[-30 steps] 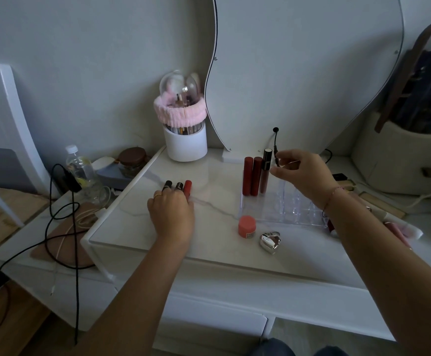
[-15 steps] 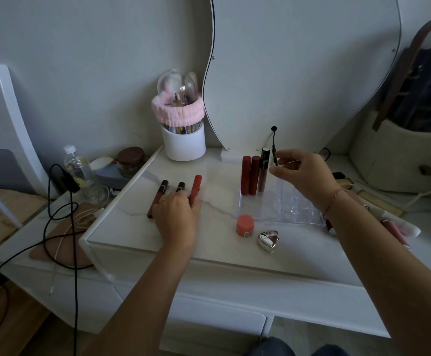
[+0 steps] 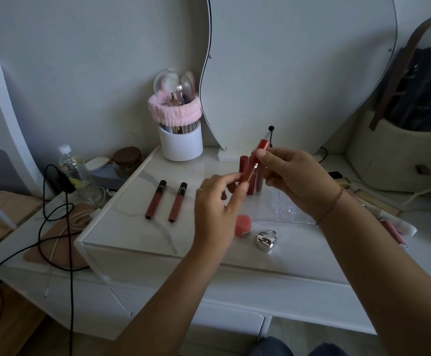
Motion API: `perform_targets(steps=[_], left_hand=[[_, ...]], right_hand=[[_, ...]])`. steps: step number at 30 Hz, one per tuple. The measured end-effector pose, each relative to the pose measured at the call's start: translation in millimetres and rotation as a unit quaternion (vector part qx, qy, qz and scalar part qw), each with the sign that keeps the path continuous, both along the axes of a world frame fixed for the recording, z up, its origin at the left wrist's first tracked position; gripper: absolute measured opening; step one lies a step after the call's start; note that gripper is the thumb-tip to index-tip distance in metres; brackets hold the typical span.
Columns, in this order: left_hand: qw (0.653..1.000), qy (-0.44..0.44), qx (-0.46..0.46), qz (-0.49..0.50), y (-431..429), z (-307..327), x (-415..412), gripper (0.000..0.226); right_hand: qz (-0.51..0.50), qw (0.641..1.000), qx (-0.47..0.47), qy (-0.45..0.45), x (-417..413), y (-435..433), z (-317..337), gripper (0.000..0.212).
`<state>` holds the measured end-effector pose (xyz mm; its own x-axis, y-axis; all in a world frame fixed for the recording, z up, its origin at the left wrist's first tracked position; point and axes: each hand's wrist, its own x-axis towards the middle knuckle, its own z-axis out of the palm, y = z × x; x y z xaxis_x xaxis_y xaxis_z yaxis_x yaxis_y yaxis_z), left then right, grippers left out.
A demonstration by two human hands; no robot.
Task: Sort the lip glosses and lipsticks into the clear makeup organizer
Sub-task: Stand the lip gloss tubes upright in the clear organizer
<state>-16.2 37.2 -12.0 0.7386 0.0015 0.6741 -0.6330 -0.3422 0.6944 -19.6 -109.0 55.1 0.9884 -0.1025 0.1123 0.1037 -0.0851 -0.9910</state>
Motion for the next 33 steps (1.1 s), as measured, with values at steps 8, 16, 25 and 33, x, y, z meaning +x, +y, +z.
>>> perform_targets(steps=[8,16,25,33], left_hand=[[0.995,0.029,0.088,0.042,3.5,-10.1,15.2,0.018],[0.913,0.178,0.25,0.268,53.0,-33.5,43.1,0.036],[0.913,0.217,0.238,0.25,56.4,-37.4,48.1,0.028],[0.928,0.211,0.2,0.233,51.6,-36.2,46.0,0.022]], right_hand=[[-0.052,0.994,-0.089,-0.041,9.0,-24.9,17.0,0.021],[-0.101,0.956,-0.271,-0.054,38.4,-42.5,-5.2,0.022],[-0.102,0.925,-0.364,-0.038,51.6,-45.3,-18.5,0.024],[-0.085,0.919,-0.383,-0.043,53.5,-43.8,-18.8,0.024]])
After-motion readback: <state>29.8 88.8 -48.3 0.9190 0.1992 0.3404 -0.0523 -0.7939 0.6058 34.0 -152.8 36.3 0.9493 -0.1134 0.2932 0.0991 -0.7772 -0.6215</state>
